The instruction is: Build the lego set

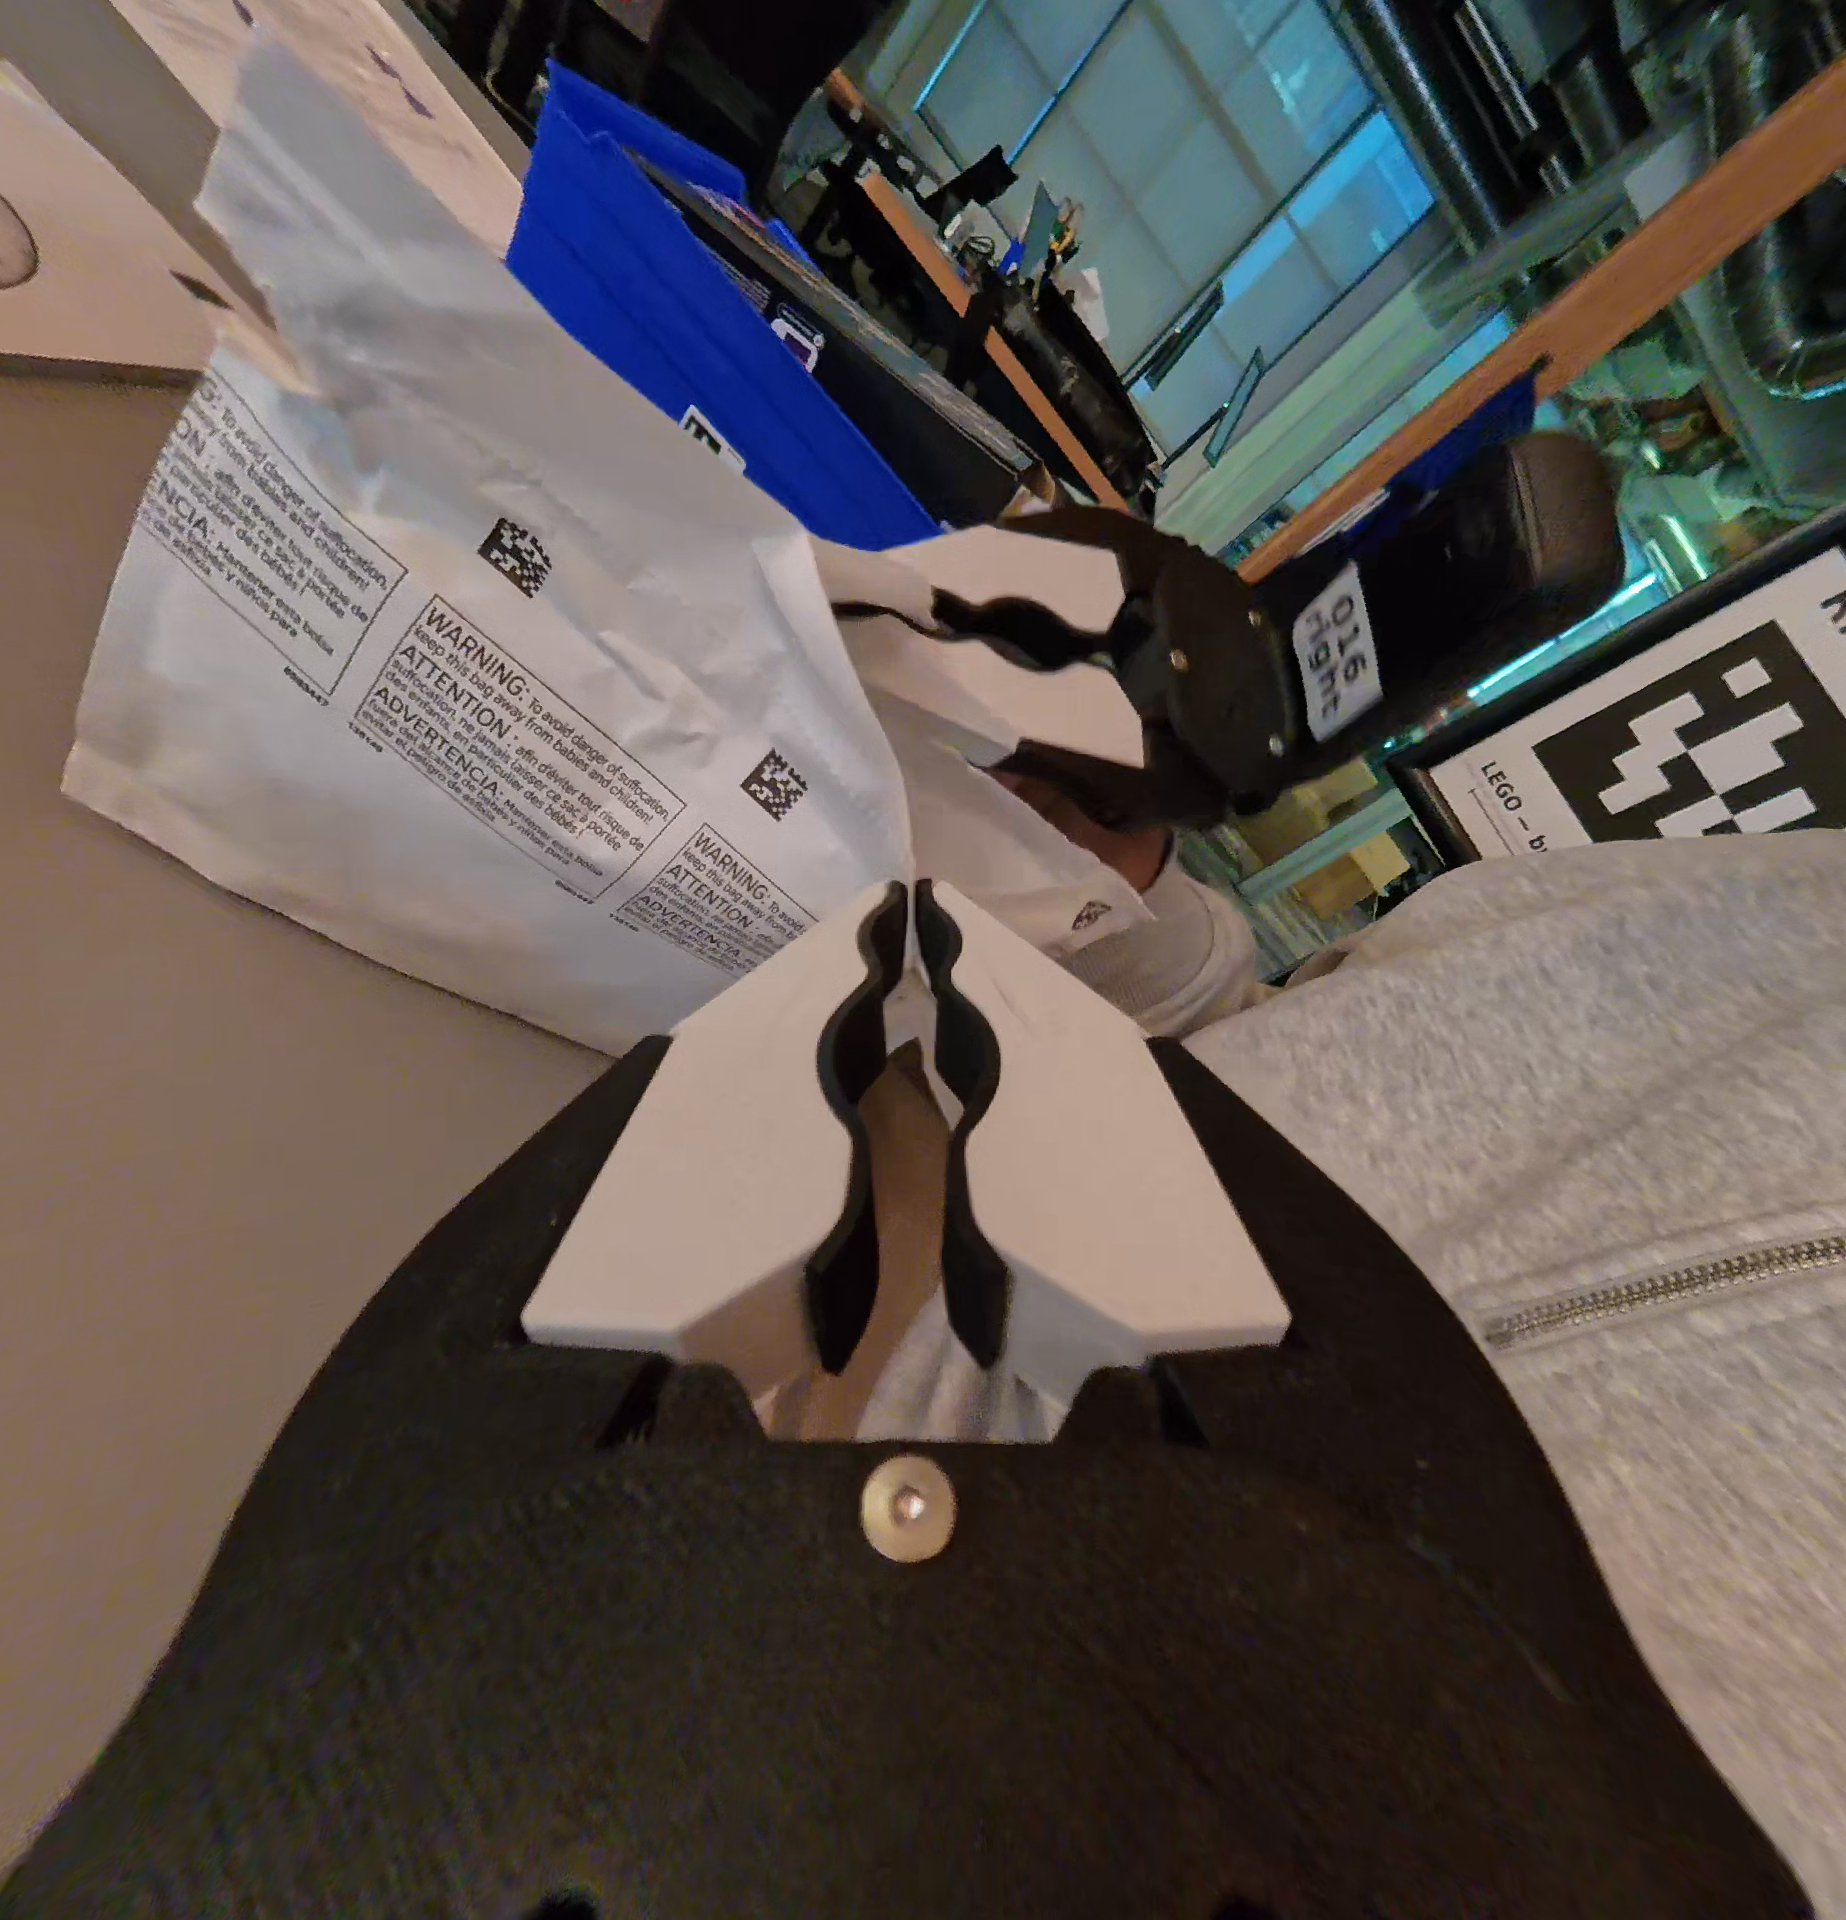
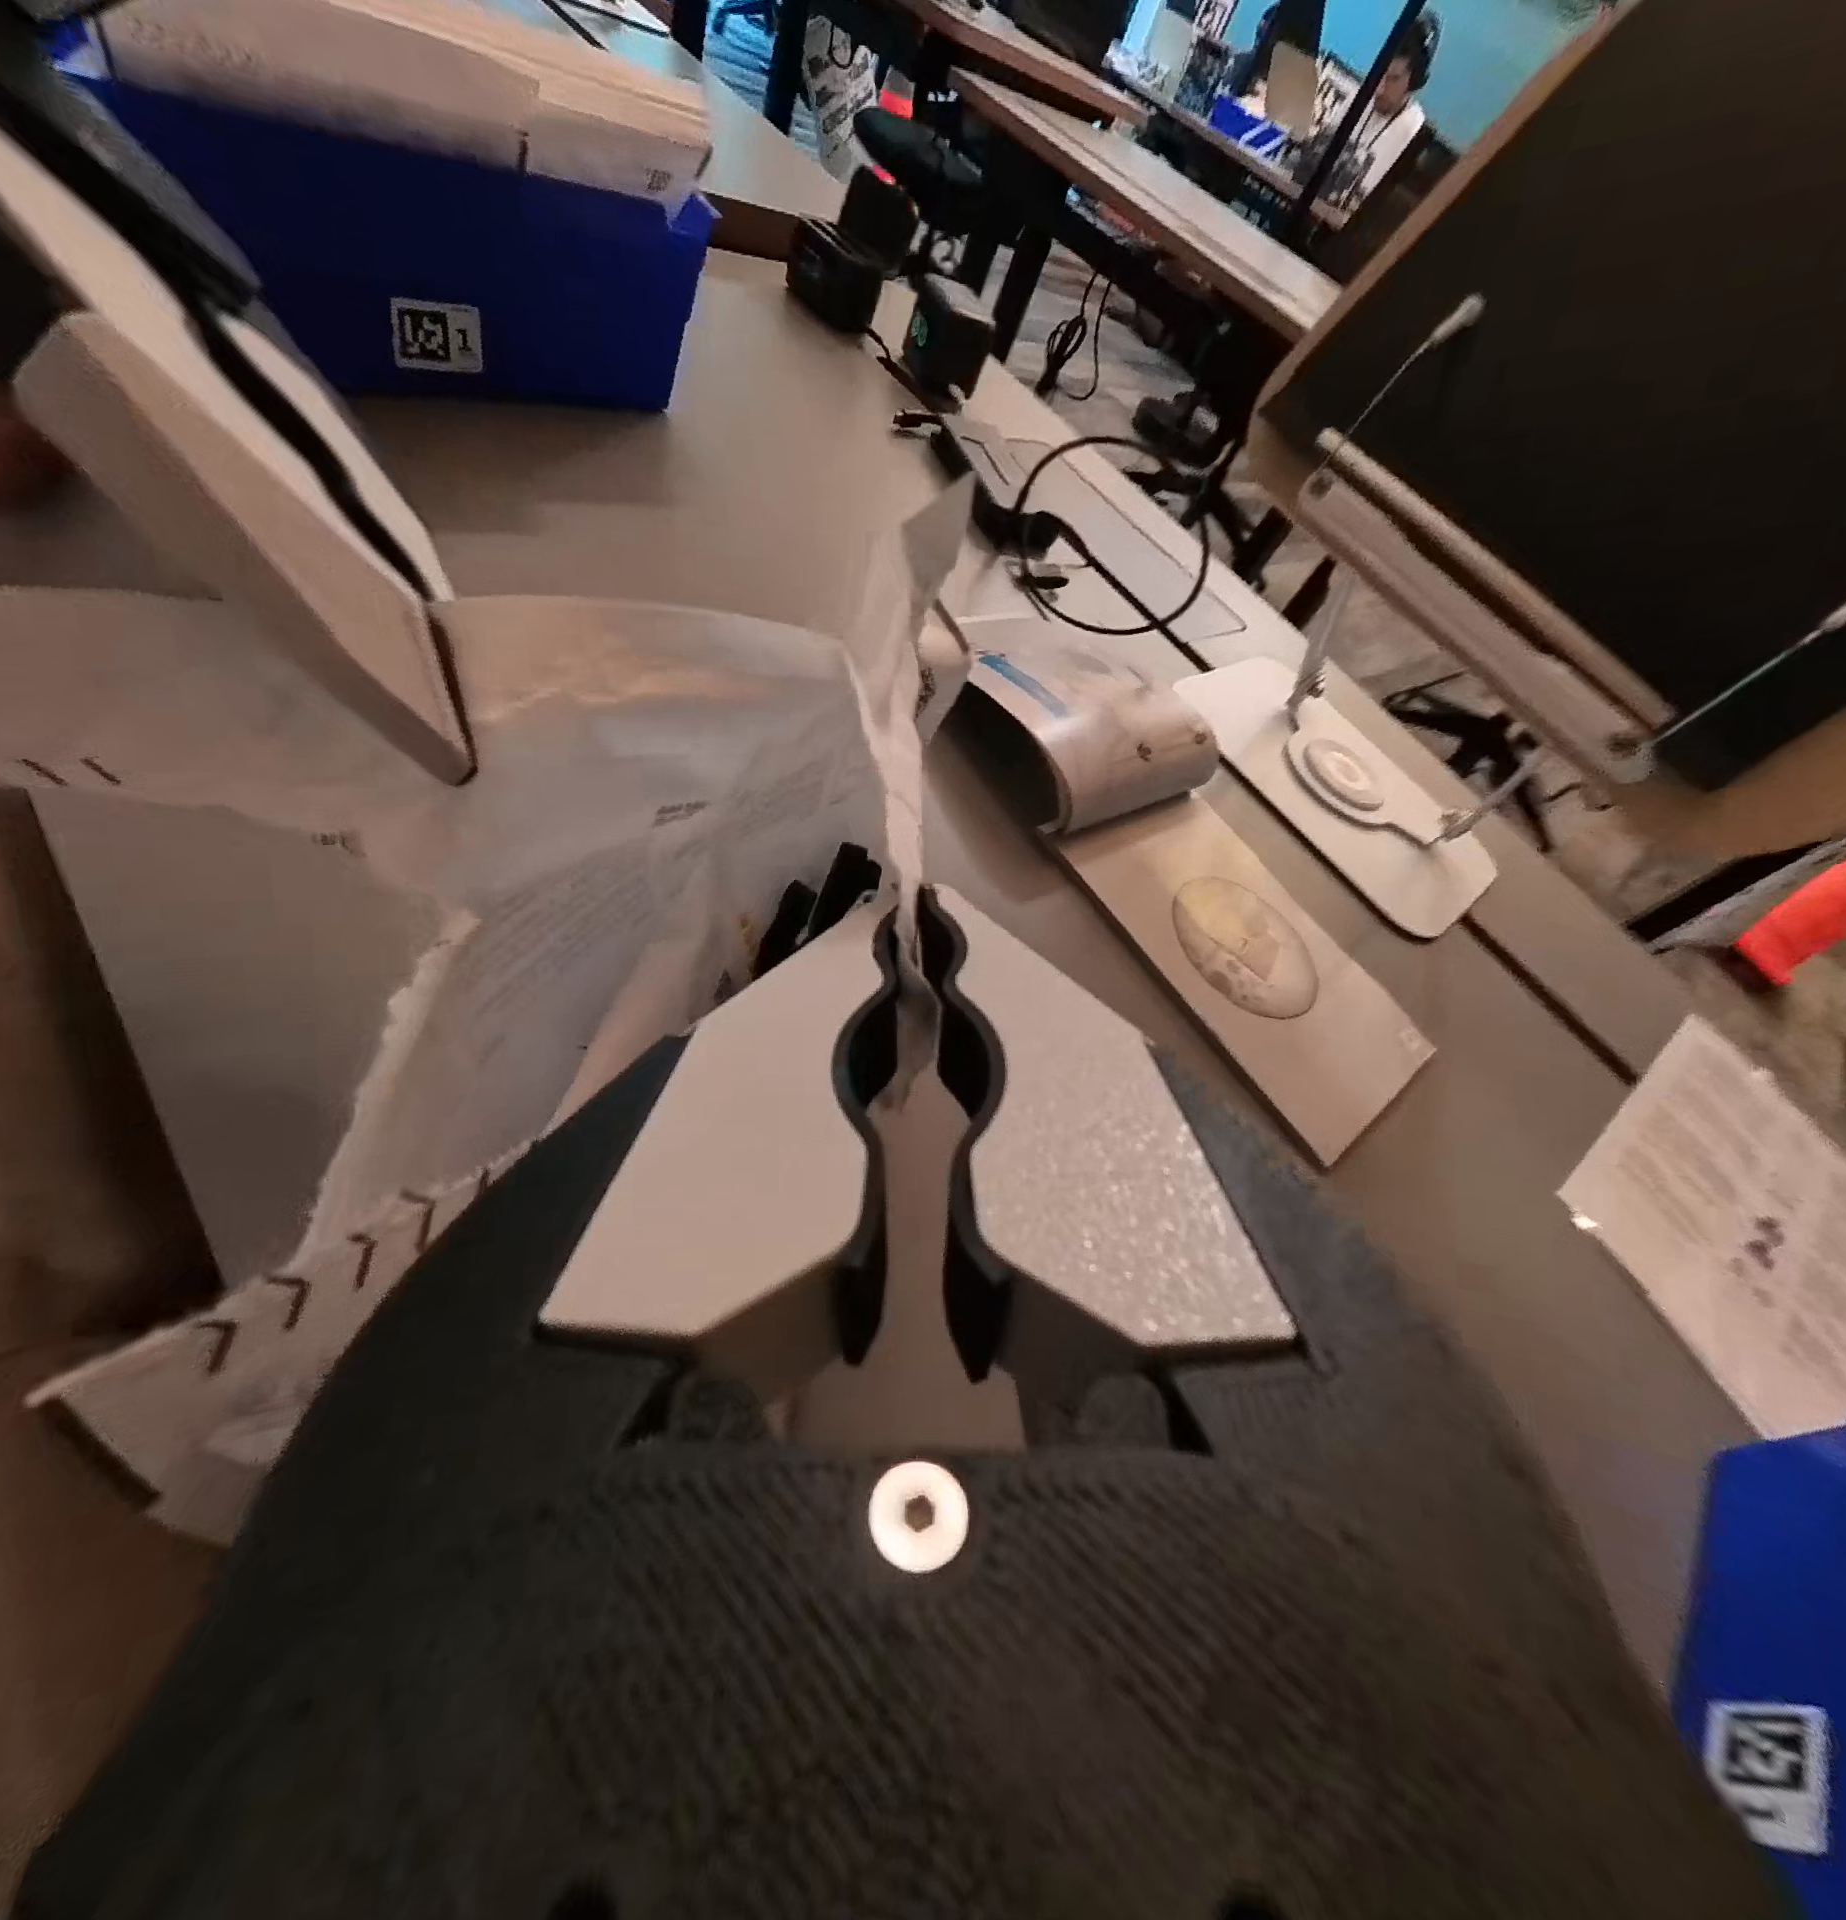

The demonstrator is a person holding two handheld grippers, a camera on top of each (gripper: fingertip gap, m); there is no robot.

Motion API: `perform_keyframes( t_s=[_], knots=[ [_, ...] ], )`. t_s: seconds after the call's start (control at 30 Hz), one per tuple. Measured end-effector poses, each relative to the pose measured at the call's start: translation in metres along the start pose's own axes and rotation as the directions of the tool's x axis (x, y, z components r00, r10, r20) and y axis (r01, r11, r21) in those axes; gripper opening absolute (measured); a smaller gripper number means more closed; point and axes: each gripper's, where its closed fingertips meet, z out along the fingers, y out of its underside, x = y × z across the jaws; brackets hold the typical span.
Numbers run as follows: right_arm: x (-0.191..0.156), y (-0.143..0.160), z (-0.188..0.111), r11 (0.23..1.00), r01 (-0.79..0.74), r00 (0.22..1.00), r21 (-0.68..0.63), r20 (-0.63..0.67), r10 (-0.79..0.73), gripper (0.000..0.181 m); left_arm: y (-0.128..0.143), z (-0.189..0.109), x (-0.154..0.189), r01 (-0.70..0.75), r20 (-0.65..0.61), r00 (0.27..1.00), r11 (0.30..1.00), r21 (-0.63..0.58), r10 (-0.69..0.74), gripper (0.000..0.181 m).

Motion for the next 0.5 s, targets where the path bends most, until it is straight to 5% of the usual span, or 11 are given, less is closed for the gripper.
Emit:
perform_keyframes(
  t_s=[0.2,0.37,0.5],
  knots=[
    [-0.025,-0.013,-0.002,0.989,0.144,0.989,0.026,-0.050,-0.143,0.000,-0.040,-0.006,0.001,-0.052,0.100,0.994,0.988,0.143,0.038,0.039],
    [-0.028,-0.013,-0.002,0.994,0.109,0.992,0.026,-0.063,-0.107,0.000,-0.023,0.009,-0.023,-0.133,0.320,0.936,0.989,-0.067,0.148,0.062],
    [-0.026,-0.012,-0.006,0.997,0.052,0.998,0.056,-0.042,-0.049,0.000,-0.017,0.011,-0.036,-0.143,0.382,0.909,0.985,-0.093,0.167,0.047]
  ],
)
